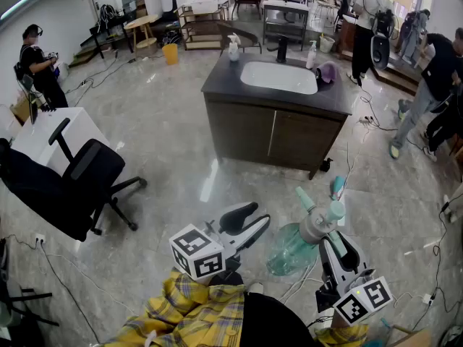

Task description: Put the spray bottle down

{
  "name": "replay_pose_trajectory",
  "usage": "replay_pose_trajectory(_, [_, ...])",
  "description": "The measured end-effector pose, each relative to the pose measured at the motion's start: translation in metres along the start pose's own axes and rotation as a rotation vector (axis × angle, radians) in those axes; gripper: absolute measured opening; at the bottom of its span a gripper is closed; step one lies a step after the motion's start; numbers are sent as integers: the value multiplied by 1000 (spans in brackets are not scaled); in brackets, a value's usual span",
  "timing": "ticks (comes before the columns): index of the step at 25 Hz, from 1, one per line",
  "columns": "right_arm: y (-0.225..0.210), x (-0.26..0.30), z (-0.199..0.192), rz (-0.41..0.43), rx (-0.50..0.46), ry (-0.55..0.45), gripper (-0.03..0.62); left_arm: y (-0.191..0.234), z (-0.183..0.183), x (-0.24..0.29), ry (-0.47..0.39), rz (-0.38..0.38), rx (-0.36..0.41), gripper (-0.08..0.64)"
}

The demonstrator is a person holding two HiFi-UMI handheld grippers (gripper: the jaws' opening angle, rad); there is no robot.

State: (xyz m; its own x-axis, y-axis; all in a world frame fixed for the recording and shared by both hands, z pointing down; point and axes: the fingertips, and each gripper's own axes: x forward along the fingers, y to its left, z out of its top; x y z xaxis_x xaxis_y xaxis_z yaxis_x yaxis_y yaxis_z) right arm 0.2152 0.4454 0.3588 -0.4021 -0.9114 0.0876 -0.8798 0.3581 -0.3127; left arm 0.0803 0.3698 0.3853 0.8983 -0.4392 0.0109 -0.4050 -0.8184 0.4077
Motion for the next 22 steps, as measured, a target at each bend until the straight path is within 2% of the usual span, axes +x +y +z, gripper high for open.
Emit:
replay_pose_trajectory(9, [-3,-5,1,4,28,-14,115,-14,-4,3,10,-51,26,158])
replay_pose_trajectory(14, [0,-1,0,34,21,-11,115,-30,-8,12,32,-155,-18,158])
replay_pose_trajectory(15, [0,0,-1,39,16,-6,116,-33,-9,14,32,-174,-22,150])
replay_pose_trajectory(18, [2,2,-4,51,12,3,115,-39,-5,20,30,-214,-16,47])
replay_pose_trajectory(22, [11,7,-1,71,18,3,115,-41,-3,23,76,-229,-11,26])
